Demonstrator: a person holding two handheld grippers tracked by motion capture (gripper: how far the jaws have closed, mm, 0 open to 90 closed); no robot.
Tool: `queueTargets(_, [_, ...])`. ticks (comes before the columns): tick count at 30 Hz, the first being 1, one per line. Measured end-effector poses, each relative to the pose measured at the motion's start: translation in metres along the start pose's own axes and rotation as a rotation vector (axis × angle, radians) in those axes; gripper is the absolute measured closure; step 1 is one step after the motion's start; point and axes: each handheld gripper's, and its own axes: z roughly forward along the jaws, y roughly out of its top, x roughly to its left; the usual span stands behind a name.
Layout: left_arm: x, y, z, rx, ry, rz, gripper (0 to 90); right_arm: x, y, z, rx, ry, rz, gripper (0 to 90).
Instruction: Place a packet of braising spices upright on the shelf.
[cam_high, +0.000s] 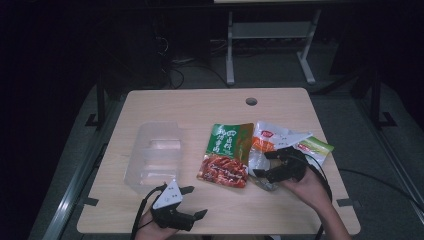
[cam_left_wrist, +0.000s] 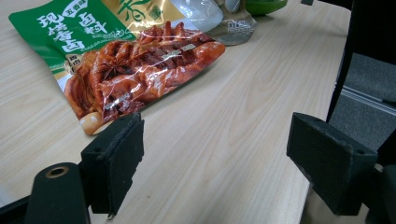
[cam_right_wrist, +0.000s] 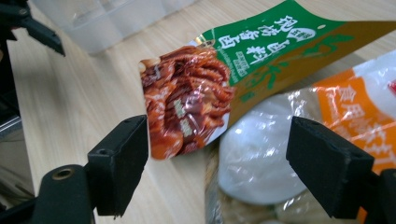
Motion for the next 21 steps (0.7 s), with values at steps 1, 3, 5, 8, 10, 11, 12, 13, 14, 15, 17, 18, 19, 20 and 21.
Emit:
queueTargets(1, [0.0,0.0,0.0,0.001,0.0,0.002,18.4,-0.002,0.003,0.001,0.001,0.0,-0.008,20.5])
queueTargets(3, [0.0,0.001,0.0,-0.002,0.006,0.008,17.7,-0.005,0.01,0.004,0.002,0.002,-0.001,20.8])
queueTargets(5, [0.0,0.002,0.0,-0.005,0.006,0.011,17.7,-0.009,0.019,0.007,0.018,0.0,0.006,20.8])
queueTargets(8, [-0.001,0.002,0.0,-0.007,0.007,0.005,17.7,-0.015,0.029,0.011,0.031,-0.004,0.019,21.9])
queueTargets(10, [-0.001,0.002,0.001,-0.007,0.005,0.005,17.7,-0.02,0.036,0.015,0.052,-0.027,0.022,23.0])
queueTargets(11, [-0.001,0.002,0.001,-0.005,0.004,0.007,17.7,-0.022,0.038,0.017,0.057,-0.024,0.023,23.1])
queueTargets(12, [-0.001,0.002,0.001,-0.004,0.001,0.009,17.7,-0.025,0.041,0.02,0.065,-0.024,0.025,23.1])
queueTargets(13, [-0.001,0.002,0.002,-0.001,0.0,0.013,17.7,-0.027,0.044,0.022,0.076,-0.027,0.037,23.3])
queueTargets(14, [-0.001,0.002,0.002,0.004,0.0,0.02,17.7,-0.031,0.047,0.024,0.071,-0.025,0.046,25.9])
queueTargets(15, [-0.001,0.003,0.003,0.006,-0.003,0.02,17.7,-0.034,0.048,0.026,0.072,-0.02,0.056,26.9])
queueTargets(17, [-0.002,0.003,0.003,0.006,-0.004,0.021,17.7,-0.041,0.051,0.032,0.091,-0.032,0.08,27.2])
queueTargets(18, [-0.002,0.003,0.004,0.004,-0.005,0.02,17.7,-0.045,0.053,0.035,0.104,-0.034,0.086,28.5])
queueTargets(19, [-0.002,0.003,0.003,0.006,-0.006,0.023,17.7,-0.05,0.054,0.038,0.122,-0.033,0.087,28.5])
queueTargets(20, [-0.002,0.004,0.003,0.01,-0.006,0.024,17.7,-0.055,0.056,0.041,0.125,-0.038,0.098,28.7])
queueTargets(21, [-0.002,0.004,0.003,0.011,-0.006,0.024,17.7,-0.059,0.058,0.044,0.135,-0.039,0.105,28.7])
